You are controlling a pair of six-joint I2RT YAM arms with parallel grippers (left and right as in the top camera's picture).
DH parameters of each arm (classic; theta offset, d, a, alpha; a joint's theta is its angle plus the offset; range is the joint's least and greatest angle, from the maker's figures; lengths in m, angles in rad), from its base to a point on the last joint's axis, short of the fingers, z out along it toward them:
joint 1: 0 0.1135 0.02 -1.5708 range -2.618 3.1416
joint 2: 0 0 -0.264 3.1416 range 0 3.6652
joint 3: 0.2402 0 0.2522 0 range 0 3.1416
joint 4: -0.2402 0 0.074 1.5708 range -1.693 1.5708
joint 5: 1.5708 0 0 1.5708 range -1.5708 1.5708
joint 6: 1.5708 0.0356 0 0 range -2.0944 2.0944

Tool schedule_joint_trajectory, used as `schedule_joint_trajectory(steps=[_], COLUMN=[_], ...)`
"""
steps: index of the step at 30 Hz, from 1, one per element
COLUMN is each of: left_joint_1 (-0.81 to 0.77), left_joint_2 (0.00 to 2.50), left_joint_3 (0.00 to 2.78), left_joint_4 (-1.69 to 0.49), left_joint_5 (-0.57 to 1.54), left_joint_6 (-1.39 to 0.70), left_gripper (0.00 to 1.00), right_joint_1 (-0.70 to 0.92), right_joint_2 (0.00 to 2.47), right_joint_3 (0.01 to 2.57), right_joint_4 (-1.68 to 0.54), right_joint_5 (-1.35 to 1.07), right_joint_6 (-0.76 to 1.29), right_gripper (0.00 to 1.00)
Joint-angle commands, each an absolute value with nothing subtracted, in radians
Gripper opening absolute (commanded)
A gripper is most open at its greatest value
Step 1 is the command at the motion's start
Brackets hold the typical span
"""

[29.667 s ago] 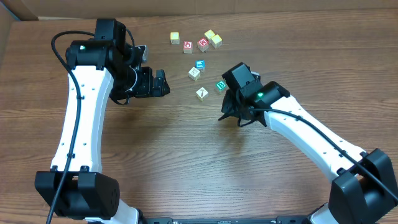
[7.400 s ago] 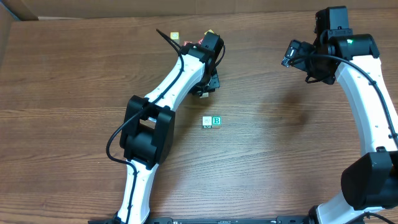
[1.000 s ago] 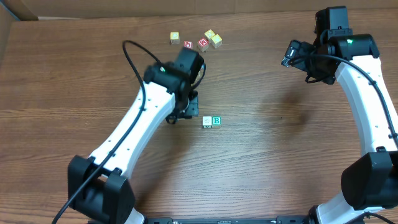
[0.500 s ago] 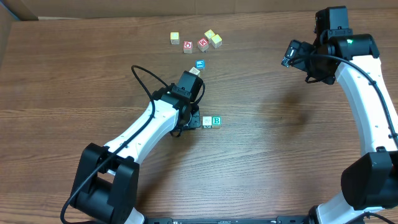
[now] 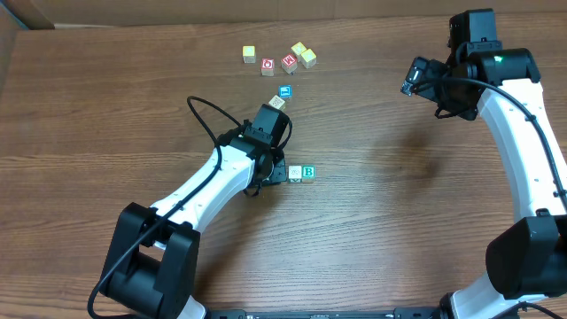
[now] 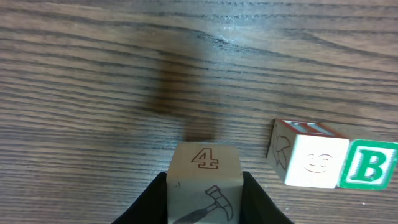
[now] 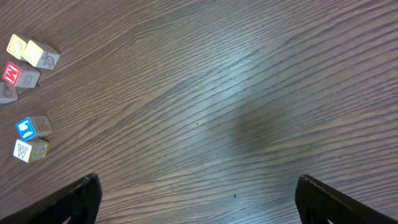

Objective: Flip 4 blocks
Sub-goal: 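Carry the hammer block down beside the white I block, then set the hammer block against the I block and release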

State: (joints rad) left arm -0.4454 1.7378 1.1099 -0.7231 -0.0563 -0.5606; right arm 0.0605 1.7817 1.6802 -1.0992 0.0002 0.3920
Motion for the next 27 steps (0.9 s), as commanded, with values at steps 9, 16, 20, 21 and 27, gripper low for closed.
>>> schedule_joint_trajectory(steps=[9,16,20,21,27], left_joint_1=[-0.477,-0.472,-0.469,-0.465,-0.419], left_joint_2=[1.741,1.741,1.739,1.738,1.731], left_joint_3=[1.067,1.067,1.087,1.107,1.287], left_joint_4=[-0.645,-0.641,-0.648,-0.663,-0.825], left_joint_5=[-0.055,-0.086,-0.086,-0.087,-0.098], left_joint_6=[-0.587,-0.587,-0.562,-0.551,-0.546], left_gripper=[0.27,0.4,0.45,0.45,0.42], right_joint_1=[0.06,0.06,0.06,0.06,0.06], right_joint_2=[1.769,1.769,1.769,1.769,1.769], right_joint_3=[1.682,1.682,1.682,1.682,1.682], right_joint_4=[-1.094,-1.094,-1.094,-1.094,-1.094], right_joint_5=[-0.001,-0.001,-0.001,-0.001,-0.001], right_joint_6=[0.397,0.397,0.397,0.397,0.397], right_gripper=[1.0,1.0,1.0,1.0,1.0])
